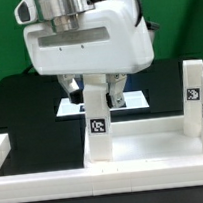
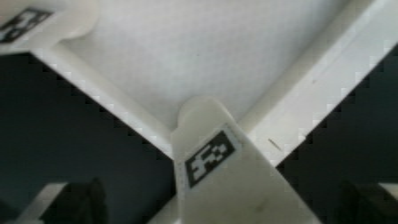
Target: Assemble desk
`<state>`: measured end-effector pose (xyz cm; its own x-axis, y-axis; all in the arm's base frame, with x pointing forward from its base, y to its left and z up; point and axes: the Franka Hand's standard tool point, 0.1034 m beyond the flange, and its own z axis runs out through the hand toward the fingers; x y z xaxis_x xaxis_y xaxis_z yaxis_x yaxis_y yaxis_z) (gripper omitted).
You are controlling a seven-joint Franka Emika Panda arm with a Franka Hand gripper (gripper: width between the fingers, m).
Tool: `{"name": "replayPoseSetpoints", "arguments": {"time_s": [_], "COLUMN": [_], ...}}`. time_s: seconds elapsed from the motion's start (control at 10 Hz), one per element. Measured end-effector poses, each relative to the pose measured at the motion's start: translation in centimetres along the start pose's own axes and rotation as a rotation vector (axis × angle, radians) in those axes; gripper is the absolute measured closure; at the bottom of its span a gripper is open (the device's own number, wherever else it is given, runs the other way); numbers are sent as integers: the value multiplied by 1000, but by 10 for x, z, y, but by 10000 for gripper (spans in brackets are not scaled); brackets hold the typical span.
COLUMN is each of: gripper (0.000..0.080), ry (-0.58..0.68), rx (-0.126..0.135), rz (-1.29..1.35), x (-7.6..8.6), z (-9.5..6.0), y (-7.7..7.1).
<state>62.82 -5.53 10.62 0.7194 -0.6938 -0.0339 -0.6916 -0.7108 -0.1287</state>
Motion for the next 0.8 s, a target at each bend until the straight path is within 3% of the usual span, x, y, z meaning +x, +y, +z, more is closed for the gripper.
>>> {"name": "replayPoseSetpoints", "arguments": {"time_s": [0.1,0.2,0.3,0.4,0.6,0.7,0.8], "gripper": [151,151,151,151,413,507,507], "ry": [1,16,20,19,19,21,23], "rx": [-3,-43,-41,-41,-42,-44,-43], "rz": [-30,-288,-428,-372,-350,-275,-203], "x": [0,1,1,2,2,2,3], "z": [0,-3,-6,-5,-4,-4,-4], "y": [0,-3,-10,-9,-8,-7,-6]}}
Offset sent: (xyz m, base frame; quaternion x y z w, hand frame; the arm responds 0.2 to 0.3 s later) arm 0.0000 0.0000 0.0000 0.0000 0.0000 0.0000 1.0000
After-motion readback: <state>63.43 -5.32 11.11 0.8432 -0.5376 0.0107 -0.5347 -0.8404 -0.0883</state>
